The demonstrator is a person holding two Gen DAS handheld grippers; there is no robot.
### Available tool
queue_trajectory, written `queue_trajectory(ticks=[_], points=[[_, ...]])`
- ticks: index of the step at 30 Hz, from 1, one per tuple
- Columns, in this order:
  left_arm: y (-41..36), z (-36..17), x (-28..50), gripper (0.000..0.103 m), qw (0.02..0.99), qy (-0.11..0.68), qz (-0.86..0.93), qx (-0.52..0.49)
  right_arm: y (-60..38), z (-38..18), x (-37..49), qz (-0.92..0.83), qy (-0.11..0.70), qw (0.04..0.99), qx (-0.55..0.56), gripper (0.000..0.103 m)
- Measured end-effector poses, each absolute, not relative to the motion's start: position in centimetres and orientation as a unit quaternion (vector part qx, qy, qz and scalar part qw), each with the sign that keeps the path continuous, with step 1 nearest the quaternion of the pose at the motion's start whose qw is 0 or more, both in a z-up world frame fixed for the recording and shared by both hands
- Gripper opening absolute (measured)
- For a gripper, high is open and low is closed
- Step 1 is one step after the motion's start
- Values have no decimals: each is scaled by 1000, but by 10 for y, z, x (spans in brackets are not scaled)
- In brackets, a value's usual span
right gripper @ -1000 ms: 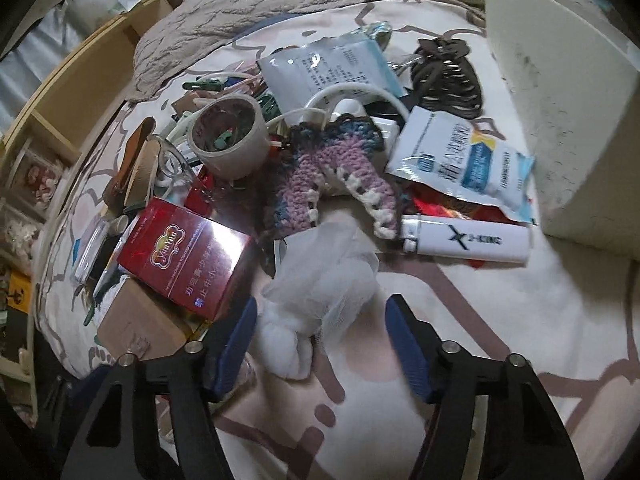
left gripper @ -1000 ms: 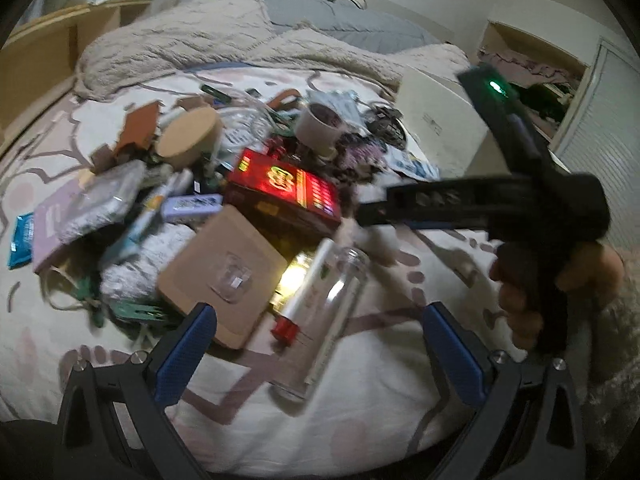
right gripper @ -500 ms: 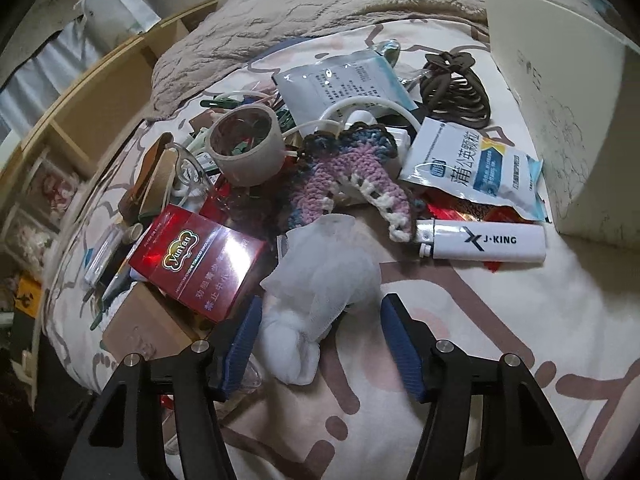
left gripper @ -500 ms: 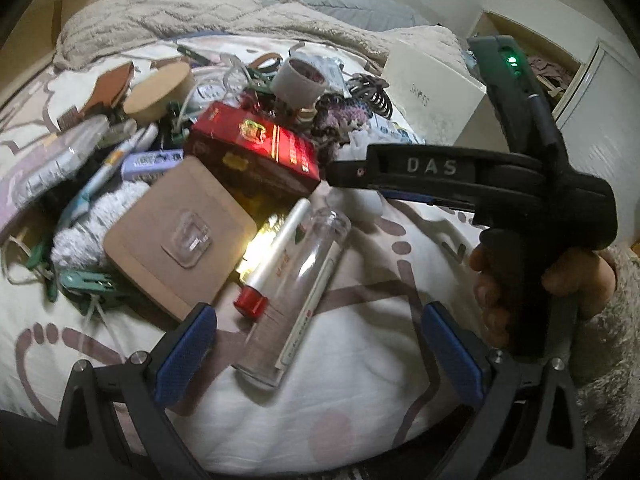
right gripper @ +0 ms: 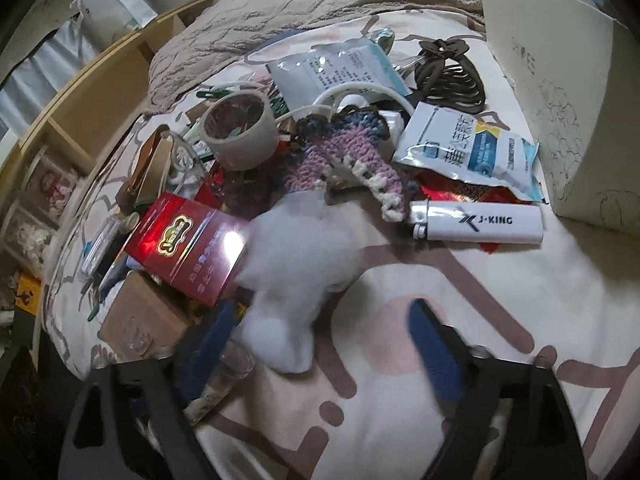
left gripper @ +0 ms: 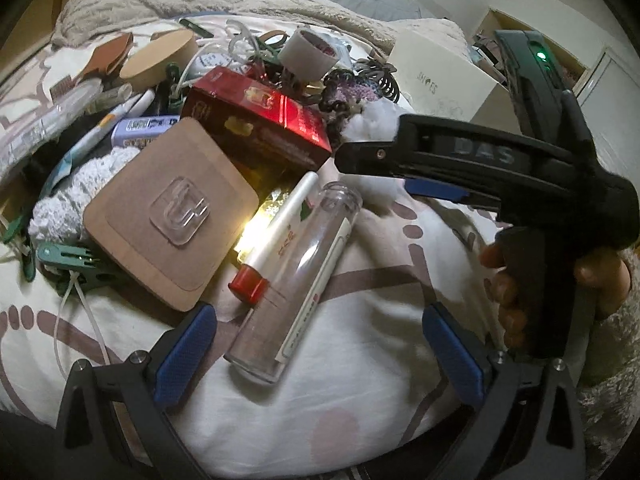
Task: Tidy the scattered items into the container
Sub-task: 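Close left gripper on the coin tube while right gripper closes on the mesh puff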
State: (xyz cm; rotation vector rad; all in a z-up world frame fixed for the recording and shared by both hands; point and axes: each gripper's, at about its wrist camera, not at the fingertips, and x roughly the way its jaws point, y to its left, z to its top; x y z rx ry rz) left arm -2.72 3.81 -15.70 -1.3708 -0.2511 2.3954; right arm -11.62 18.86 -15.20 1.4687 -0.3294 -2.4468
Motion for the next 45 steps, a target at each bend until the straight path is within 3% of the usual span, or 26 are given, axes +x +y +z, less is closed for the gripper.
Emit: queue_trajectory(ticks=[4, 14, 16, 17, 18, 23, 30, 34, 45], points=[[26, -157, -27, 103, 185, -133, 845, -483, 186, -153, -115, -841, -107, 136, 512, 98], [35, -156, -22, 102, 183, -81, 854, -480, 198, -152, -116, -832, -148, 138, 516, 97], [37, -155, -19, 102, 181, -68, 856, -479, 197, -151, -117, -834, -145, 135, 515, 88], [38, -155, -18, 101, 181, -62, 857, -478, 196, -151, -116, -837, -138, 129, 514, 76], [39, -154, -16, 99, 179, -54, 859, -477, 196, -150, -115, -840, -133, 123, 512, 68], [36, -152, -12, 77, 179, -44, 865, -467, 188, -148, -116, -843, -126, 133, 505, 51], [38, -151, -11, 56, 180, -41, 865, -467, 180, -152, -125, -846, -118, 123, 506, 42], [42, -150, -17, 37, 181, -39, 863, -470, 184, -152, -124, -847, -123, 124, 503, 34], [58, -144, -20, 35, 202, -31, 863, -463, 202, -143, -115, -840, -183, 134, 492, 30]])
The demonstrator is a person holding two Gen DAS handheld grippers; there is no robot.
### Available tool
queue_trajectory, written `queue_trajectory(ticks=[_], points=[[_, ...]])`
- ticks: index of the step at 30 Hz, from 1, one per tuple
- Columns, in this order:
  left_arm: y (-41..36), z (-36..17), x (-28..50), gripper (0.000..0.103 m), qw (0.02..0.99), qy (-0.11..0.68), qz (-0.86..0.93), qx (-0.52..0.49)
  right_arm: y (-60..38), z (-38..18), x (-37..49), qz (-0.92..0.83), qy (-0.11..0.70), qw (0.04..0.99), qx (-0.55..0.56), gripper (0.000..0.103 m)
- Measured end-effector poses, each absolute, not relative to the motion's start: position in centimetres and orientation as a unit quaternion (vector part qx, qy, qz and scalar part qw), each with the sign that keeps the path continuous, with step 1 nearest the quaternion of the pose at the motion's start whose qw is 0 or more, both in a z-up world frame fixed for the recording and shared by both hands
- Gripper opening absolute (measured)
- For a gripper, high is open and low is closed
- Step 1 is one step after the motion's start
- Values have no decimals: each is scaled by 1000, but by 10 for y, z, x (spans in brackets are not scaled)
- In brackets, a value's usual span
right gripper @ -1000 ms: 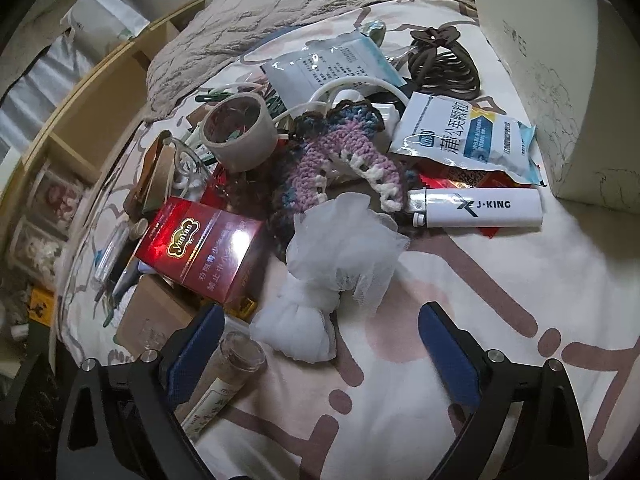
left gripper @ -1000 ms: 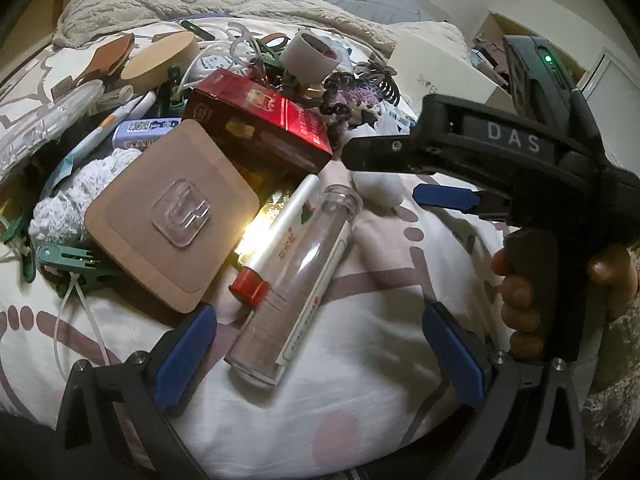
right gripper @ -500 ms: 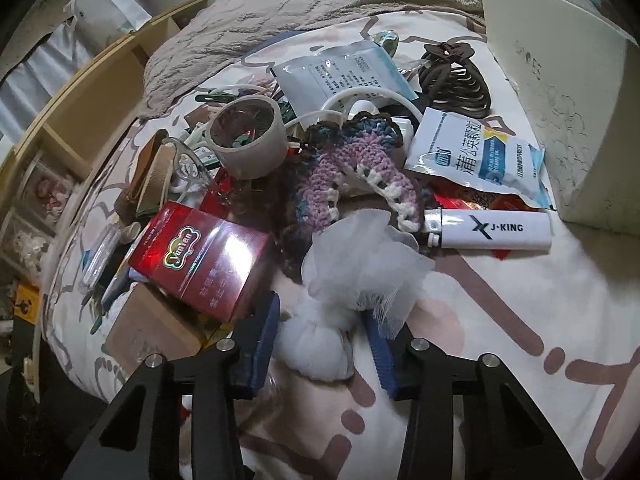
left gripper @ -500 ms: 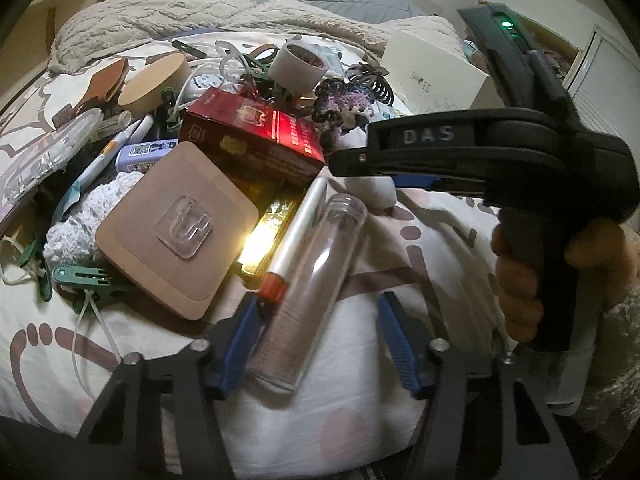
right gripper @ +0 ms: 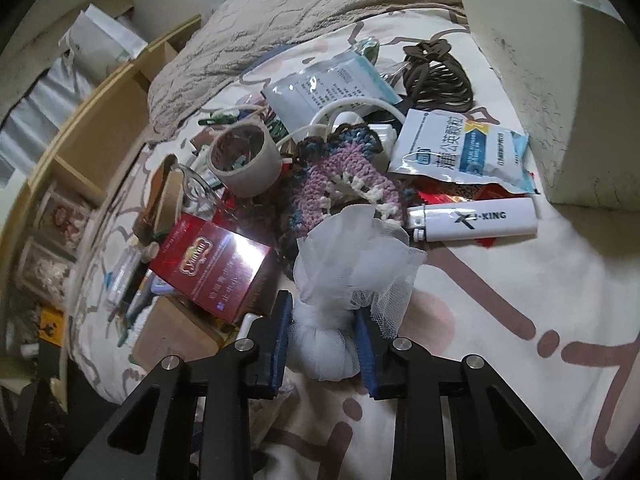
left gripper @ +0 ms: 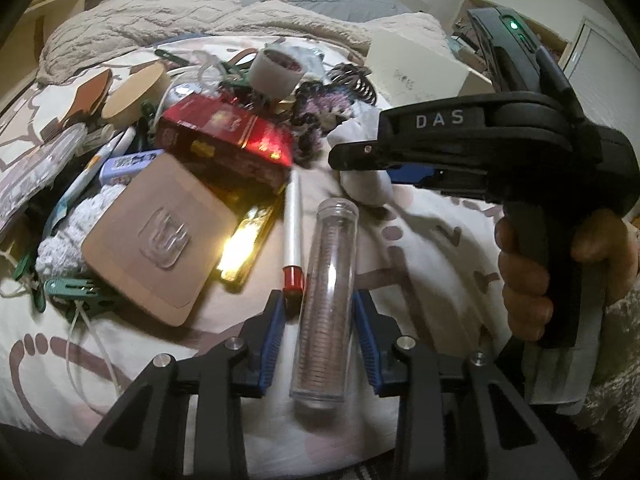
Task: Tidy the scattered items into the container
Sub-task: 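Close left gripper on the coin tube while right gripper closes on the mesh puff, then carry the coin tube and mesh puff with both grippers over the white box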
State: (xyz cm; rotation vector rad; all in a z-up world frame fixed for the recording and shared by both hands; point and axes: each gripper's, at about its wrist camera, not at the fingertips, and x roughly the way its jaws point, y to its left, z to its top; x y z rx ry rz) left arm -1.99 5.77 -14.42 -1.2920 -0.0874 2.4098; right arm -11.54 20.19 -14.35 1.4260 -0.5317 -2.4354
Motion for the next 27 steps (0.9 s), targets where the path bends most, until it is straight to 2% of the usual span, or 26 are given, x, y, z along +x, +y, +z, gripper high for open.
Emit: queue_trajectory(ticks=[13, 16, 27], points=[[64, -123, -14, 34, 221, -44, 870, -438, 228, -126, -103, -849, -225, 131, 460, 30], [66, -116, -13, 25, 227, -49, 871, -432, 229, -123, -101, -850, -227, 132, 456, 30], [70, -108, -15, 25, 226, -51, 874, -427, 236, -116, -97, -855, -232, 136, 443, 30]])
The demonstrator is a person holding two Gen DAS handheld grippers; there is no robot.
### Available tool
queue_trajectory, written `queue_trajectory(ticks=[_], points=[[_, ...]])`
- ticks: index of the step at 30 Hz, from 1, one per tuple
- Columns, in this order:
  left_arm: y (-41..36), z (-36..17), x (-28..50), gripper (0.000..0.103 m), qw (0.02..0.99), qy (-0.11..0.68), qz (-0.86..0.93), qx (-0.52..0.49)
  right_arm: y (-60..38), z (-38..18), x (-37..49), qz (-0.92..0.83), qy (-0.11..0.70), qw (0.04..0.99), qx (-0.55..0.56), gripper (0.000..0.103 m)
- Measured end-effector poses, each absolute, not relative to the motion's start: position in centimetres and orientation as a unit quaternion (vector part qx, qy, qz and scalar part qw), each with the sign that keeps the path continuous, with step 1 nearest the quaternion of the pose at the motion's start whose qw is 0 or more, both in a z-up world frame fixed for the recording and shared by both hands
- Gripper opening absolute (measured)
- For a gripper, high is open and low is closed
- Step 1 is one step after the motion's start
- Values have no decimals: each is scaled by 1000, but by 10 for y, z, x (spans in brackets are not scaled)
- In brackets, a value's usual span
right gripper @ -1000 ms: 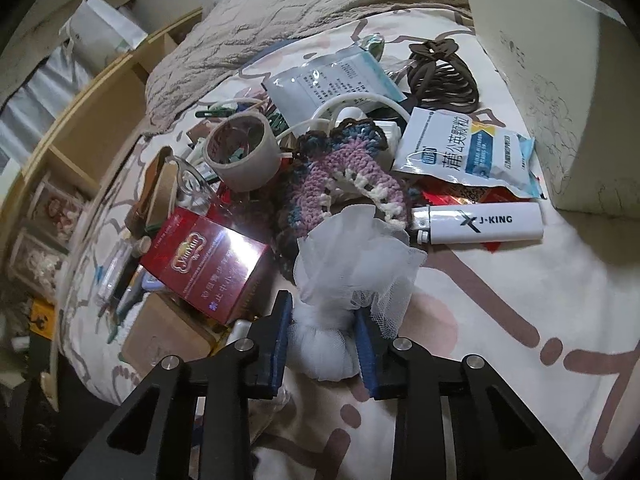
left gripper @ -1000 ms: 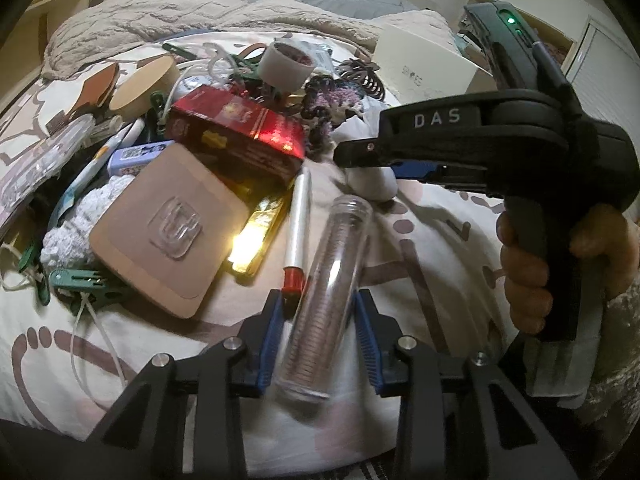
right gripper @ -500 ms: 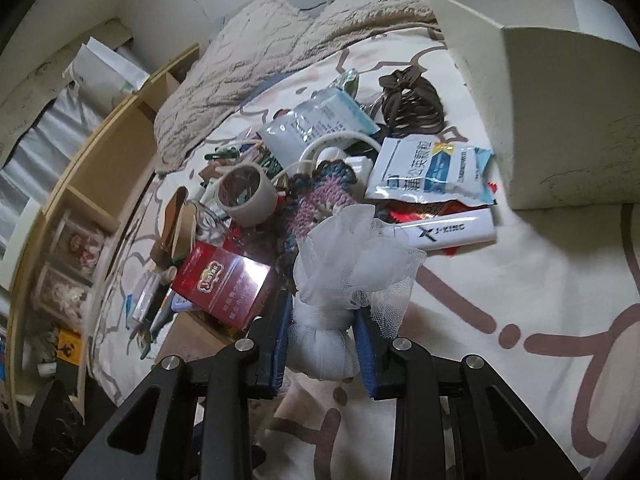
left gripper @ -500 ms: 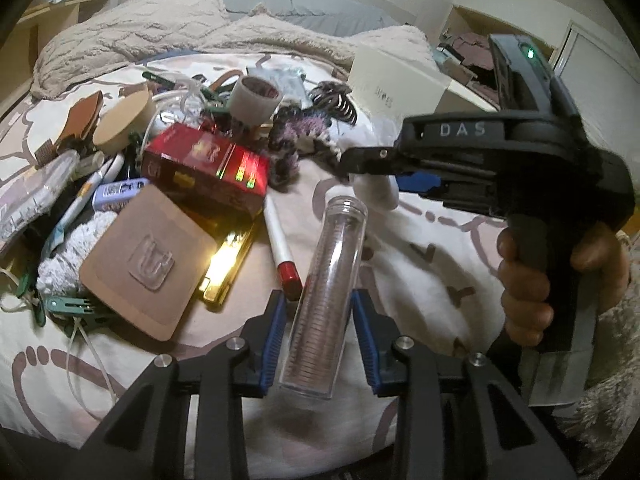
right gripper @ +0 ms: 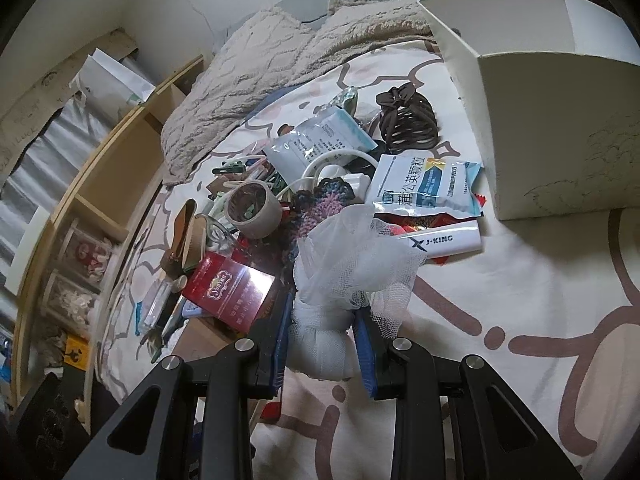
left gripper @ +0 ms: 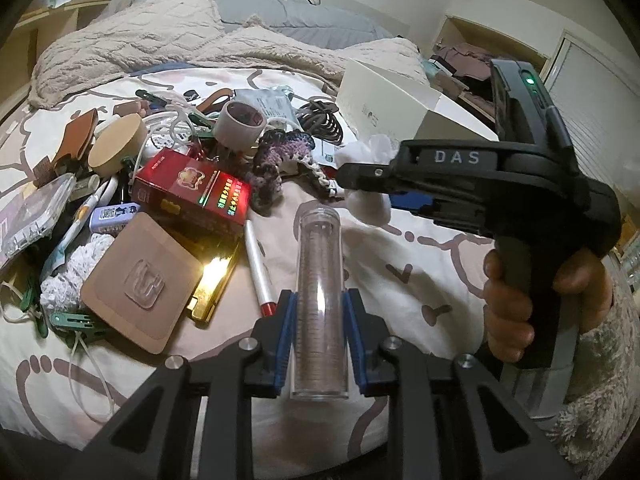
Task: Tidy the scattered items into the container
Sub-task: 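Carry the coin tube and mesh puff with both grippers over the white box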
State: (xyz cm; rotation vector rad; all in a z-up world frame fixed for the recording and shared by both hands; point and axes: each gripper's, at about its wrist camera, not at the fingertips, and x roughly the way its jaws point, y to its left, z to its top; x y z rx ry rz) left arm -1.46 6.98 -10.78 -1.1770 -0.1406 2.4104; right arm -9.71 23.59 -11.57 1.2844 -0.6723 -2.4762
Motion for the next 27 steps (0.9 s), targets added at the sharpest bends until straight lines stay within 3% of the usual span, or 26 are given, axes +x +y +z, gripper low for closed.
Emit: queue_trajectory(ticks=[18, 27], points=[[95, -54, -50, 25, 232, -29, 902, -364, 262, -50, -81, -895, -194, 137, 378, 30], [133, -19, -71, 25, 257, -17, 912, -319, 320, -13, -80, -924, -166, 77, 337, 30]])
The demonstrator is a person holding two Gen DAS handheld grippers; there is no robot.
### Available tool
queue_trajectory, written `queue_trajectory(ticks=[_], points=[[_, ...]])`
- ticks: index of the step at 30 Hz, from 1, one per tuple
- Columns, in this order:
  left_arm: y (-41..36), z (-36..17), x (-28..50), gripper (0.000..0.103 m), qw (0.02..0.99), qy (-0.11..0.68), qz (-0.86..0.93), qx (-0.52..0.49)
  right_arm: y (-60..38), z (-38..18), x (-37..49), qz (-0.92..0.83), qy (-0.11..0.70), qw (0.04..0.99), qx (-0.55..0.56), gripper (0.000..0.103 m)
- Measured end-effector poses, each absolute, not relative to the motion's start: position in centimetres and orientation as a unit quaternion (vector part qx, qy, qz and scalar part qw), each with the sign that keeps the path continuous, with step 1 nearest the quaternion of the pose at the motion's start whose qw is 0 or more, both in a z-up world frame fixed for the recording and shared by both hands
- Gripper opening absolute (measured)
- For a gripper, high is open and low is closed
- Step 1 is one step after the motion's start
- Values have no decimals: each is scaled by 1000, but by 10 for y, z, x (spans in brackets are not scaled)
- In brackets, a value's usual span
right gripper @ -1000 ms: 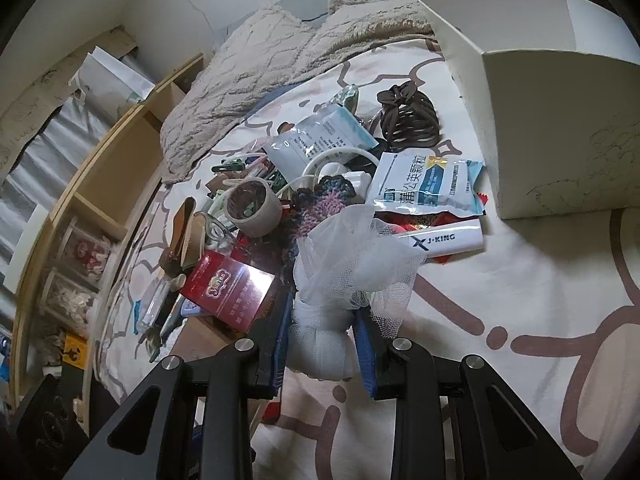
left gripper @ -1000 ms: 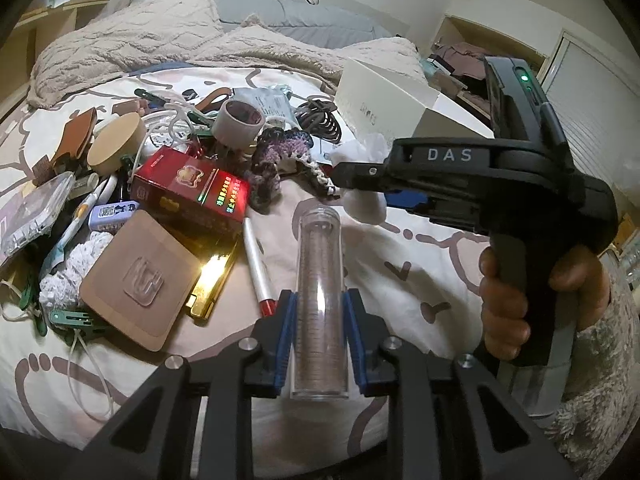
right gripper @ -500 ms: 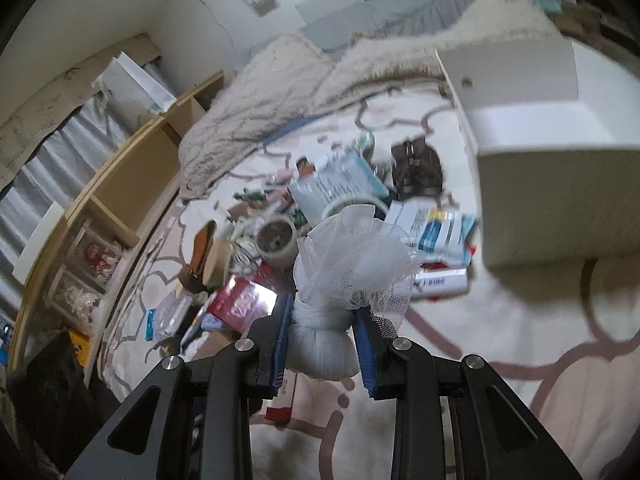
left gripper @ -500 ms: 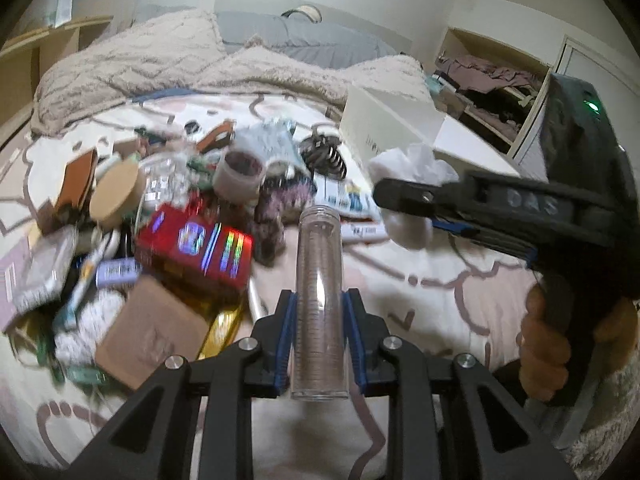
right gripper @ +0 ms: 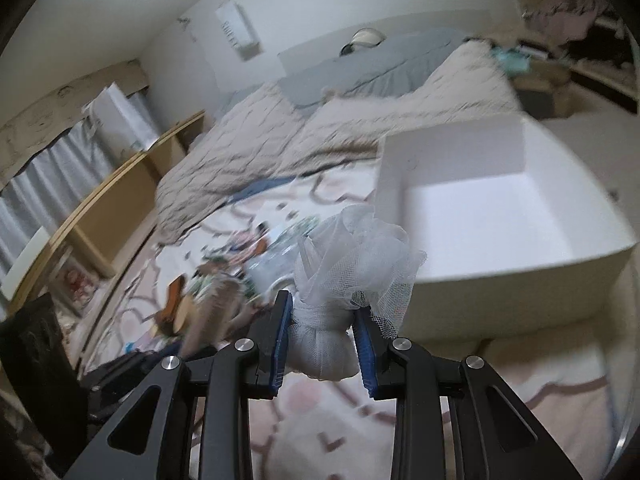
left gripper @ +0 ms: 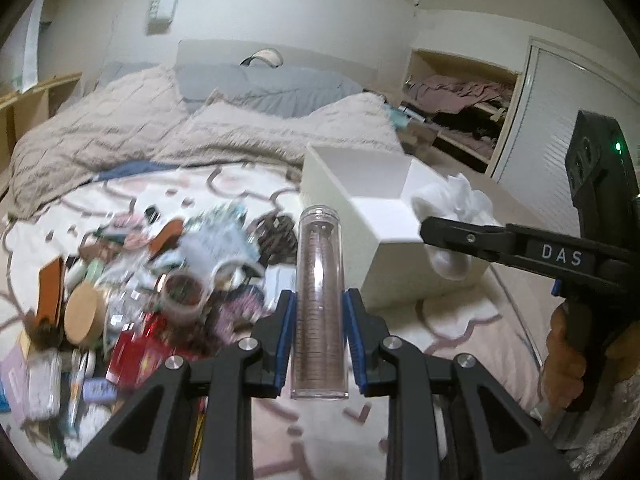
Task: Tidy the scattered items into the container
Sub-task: 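Carry the coin tube and mesh puff with both grippers over the white box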
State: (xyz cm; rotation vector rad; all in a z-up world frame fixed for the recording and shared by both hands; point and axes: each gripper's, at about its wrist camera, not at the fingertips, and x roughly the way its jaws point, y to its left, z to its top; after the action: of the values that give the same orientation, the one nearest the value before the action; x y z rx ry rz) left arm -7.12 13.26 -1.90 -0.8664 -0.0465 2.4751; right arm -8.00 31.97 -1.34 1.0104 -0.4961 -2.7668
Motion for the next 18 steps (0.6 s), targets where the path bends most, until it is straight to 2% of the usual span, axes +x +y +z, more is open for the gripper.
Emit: queue_trajectory(ticks=[8, 18], points=[[172, 14, -93, 25, 292, -11, 915, -280, 374, -2, -92, -928, -165, 37, 331, 31], [231, 29, -129, 25, 307, 13, 916, -259, 422, -10, -132, -932, -133, -29, 336, 30]])
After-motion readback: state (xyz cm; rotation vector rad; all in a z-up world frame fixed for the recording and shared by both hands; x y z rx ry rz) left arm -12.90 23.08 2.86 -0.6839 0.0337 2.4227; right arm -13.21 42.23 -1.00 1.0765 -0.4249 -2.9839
